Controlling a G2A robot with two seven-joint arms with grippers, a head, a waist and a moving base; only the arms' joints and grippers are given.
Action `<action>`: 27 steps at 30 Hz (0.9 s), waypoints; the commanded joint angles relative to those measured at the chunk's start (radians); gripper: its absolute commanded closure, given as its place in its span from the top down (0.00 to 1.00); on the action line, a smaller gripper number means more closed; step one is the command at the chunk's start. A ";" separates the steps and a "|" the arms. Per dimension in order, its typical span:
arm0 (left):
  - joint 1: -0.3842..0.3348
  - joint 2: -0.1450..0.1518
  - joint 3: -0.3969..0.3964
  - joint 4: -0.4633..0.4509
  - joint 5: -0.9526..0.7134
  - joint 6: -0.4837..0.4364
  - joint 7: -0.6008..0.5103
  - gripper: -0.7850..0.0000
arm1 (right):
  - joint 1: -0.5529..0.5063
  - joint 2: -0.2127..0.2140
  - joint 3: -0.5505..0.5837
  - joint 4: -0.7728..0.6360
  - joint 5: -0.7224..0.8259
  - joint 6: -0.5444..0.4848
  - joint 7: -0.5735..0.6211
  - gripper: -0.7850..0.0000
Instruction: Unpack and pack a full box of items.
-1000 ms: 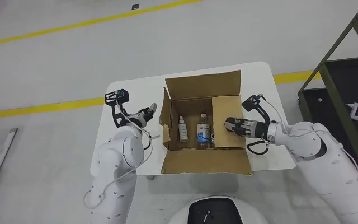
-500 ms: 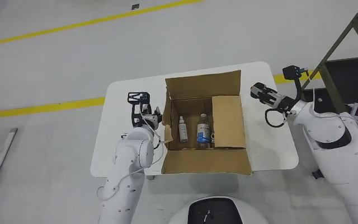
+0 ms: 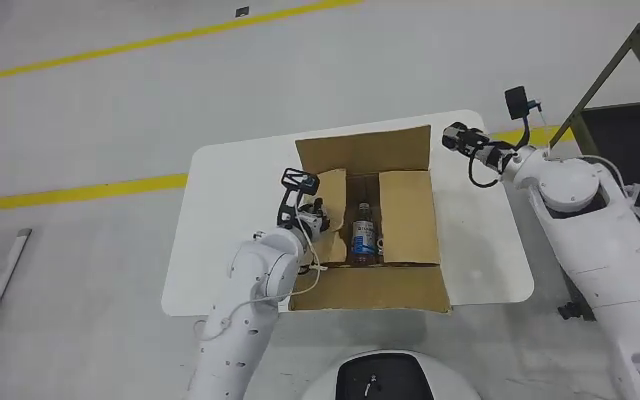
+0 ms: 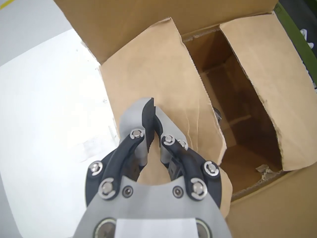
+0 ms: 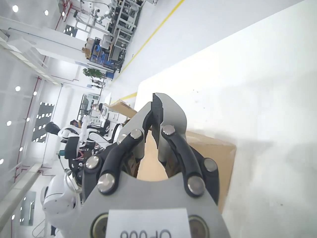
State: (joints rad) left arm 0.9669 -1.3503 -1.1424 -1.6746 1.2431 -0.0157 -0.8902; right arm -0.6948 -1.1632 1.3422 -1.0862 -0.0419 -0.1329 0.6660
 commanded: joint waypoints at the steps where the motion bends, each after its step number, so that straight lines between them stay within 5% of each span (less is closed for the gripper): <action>1: 0.001 0.000 0.003 0.008 0.002 -0.007 -0.001 0.00 | 0.043 -0.008 -0.025 0.060 0.020 -0.013 0.008 0.00; 12: 0.007 0.004 -0.002 0.009 0.021 -0.036 -0.018 0.00 | 0.140 -0.032 -0.094 0.215 0.098 -0.199 0.103 0.00; 13: 0.007 0.004 -0.003 0.009 0.024 -0.036 -0.018 0.47 | 0.140 -0.032 -0.094 0.224 0.102 -0.213 0.109 0.00; 14: 0.006 0.004 -0.005 0.008 0.024 -0.037 -0.019 0.79 | 0.140 -0.032 -0.094 0.230 0.107 -0.226 0.116 0.00; 15: 0.005 0.005 -0.009 0.004 0.025 -0.036 -0.020 1.00 | 0.137 -0.032 -0.093 0.233 0.120 -0.242 0.123 0.00; 27: 0.087 0.026 -0.138 -0.152 0.058 0.001 -0.038 1.00 | 0.089 -0.009 -0.092 0.152 0.038 -0.386 0.216 0.00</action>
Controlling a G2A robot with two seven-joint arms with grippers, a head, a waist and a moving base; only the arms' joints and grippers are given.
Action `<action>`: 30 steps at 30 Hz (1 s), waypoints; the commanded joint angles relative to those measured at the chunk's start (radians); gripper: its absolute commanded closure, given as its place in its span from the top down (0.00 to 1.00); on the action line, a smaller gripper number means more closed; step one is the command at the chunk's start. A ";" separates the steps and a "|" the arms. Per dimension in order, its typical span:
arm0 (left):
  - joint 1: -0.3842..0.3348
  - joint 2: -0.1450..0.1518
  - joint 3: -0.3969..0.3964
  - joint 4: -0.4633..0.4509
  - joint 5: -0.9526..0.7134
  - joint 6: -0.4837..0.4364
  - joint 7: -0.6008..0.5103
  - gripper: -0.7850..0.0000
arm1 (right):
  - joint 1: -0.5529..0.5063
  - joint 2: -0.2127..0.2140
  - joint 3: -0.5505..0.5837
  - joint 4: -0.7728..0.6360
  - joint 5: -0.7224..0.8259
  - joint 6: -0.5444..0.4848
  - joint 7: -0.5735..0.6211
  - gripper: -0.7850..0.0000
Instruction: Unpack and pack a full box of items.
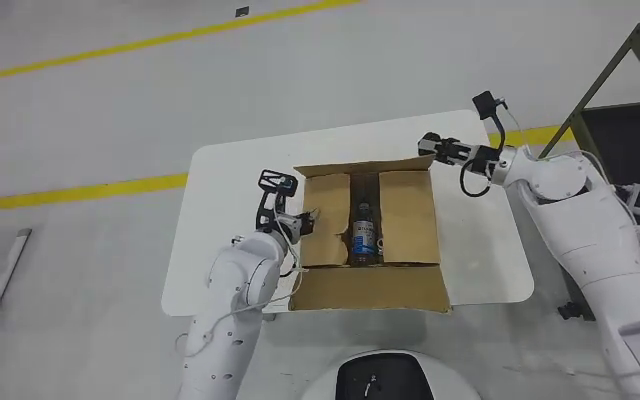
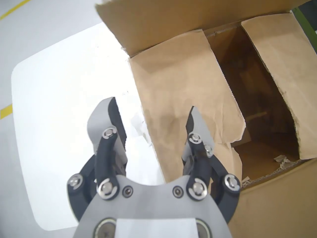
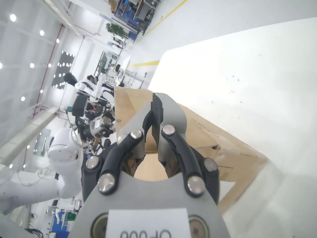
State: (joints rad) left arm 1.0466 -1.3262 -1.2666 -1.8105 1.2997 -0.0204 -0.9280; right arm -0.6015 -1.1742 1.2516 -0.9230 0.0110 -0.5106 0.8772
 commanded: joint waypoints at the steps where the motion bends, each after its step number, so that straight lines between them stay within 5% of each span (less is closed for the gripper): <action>1: 0.018 0.004 -0.028 -0.033 0.005 0.005 -0.001 1.00 | -0.011 0.005 -0.003 -0.027 -0.038 -0.021 0.008 0.00; 7: 0.067 0.015 -0.101 -0.095 -0.011 -0.016 0.014 1.00 | -0.070 0.021 -0.017 -0.145 -0.184 -0.078 -0.001 0.00; 24: 0.073 0.015 -0.102 -0.099 -0.012 -0.021 0.036 1.00 | -0.217 0.031 -0.060 -0.339 -0.373 0.017 -0.139 0.00; 30: 0.122 0.036 -0.140 -0.155 0.089 -0.180 0.040 1.00 | -0.223 0.032 -0.065 -0.346 -0.373 0.034 -0.149 0.00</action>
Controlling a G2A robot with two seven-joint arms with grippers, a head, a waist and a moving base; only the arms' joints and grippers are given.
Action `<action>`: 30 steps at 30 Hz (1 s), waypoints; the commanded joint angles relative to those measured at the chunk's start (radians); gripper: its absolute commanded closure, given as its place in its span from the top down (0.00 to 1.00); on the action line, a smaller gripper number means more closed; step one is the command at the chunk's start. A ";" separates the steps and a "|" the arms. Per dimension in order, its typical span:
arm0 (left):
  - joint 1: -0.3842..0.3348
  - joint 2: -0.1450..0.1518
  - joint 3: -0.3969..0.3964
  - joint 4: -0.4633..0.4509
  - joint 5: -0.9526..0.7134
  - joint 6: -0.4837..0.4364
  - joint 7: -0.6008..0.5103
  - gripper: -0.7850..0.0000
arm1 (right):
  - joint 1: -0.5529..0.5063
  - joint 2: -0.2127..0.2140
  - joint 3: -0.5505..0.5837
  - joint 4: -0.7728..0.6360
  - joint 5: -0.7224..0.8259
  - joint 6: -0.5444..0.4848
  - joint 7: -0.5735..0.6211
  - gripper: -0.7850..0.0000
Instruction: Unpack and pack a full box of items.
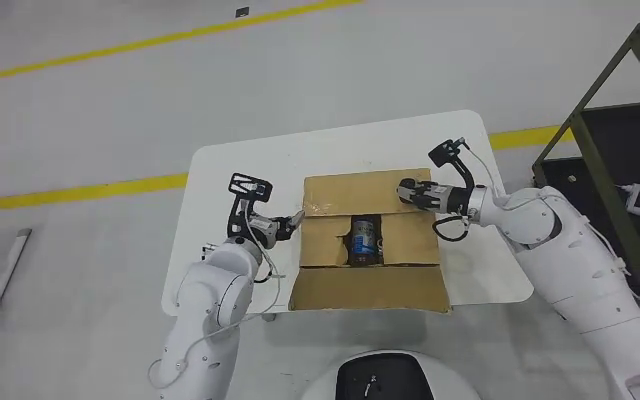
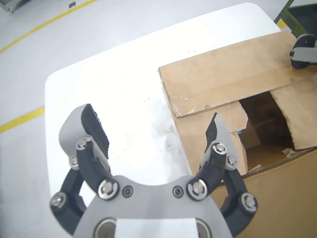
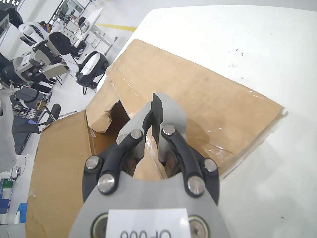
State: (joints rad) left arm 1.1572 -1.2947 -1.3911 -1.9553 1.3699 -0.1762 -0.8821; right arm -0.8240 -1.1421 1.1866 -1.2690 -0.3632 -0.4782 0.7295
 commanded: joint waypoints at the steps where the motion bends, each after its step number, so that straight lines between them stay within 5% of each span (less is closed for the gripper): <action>1: 0.025 0.008 -0.035 -0.023 0.034 -0.043 -0.008 1.00 | -0.001 0.000 -0.001 0.000 0.002 0.003 -0.003 0.00; 9: 0.184 0.038 -0.197 -0.071 0.113 -0.173 -0.026 1.00 | 0.001 0.000 -0.013 0.002 0.007 0.007 -0.006 0.00; 14: 0.274 0.059 -0.230 -0.056 0.167 -0.383 -0.023 1.00 | 0.006 -0.002 -0.025 0.007 0.010 0.007 -0.007 0.00; 20: 0.316 0.066 -0.174 -0.053 0.149 -0.492 0.029 1.00 | 0.011 -0.002 -0.033 0.012 0.013 0.008 -0.002 0.00; 30: 0.270 0.066 -0.061 -0.066 0.109 -0.492 0.054 1.00 | 0.008 0.002 -0.033 0.007 0.010 0.013 0.005 0.00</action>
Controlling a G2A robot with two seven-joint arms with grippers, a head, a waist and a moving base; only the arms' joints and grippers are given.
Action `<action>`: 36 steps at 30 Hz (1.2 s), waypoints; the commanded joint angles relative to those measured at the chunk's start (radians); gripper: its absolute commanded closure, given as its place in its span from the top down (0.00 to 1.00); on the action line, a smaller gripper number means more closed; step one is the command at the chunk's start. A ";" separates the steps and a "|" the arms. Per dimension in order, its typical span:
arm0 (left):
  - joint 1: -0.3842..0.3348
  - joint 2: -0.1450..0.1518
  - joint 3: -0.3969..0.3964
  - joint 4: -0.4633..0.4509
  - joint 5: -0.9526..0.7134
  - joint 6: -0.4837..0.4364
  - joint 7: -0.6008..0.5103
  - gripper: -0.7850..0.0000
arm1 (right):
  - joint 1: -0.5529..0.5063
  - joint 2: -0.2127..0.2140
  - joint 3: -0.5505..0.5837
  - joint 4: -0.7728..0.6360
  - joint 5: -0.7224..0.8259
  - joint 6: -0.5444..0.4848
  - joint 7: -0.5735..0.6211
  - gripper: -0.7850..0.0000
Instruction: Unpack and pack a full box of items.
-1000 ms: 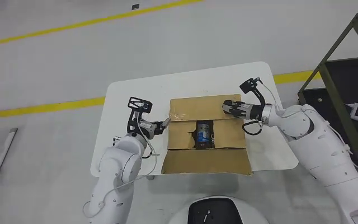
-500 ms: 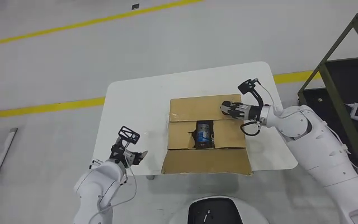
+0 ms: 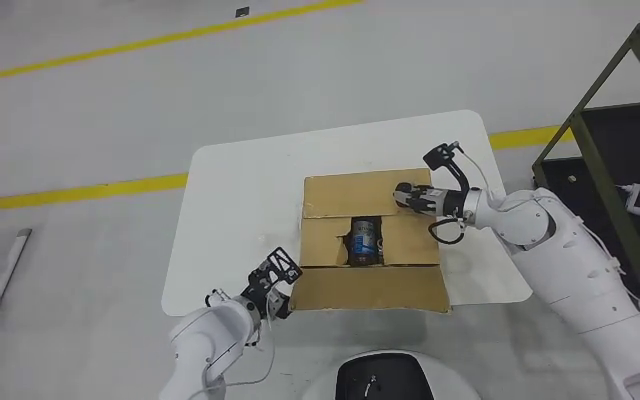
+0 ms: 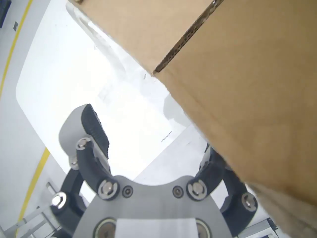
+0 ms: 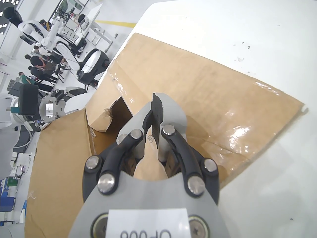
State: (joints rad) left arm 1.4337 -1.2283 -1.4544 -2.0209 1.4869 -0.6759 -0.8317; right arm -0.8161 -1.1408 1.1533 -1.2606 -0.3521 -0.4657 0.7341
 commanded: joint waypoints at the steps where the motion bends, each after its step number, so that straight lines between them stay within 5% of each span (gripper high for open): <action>1: -0.013 0.000 0.007 -0.003 -0.014 0.009 0.006 1.00 | -0.001 0.001 0.000 -0.003 0.000 0.000 0.001 0.00; 12: -0.116 -0.004 0.024 -0.011 -0.117 0.156 0.033 1.00 | 0.001 0.005 0.021 -0.014 0.039 0.010 -0.012 0.00; 22: -0.265 -0.021 0.138 0.129 -0.034 0.354 0.038 1.00 | -0.027 0.029 0.124 -0.127 0.013 0.073 -0.049 0.00; 36: -0.304 -0.029 0.189 0.213 0.010 0.422 0.020 1.00 | -0.144 0.007 -0.020 -0.231 -0.190 0.182 -0.220 0.00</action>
State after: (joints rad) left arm 1.1295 -1.2568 -1.2655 -1.8096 1.4974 -0.2549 -0.8112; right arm -0.9588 -1.1324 1.1378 -1.4920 -0.5380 -0.2878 0.5200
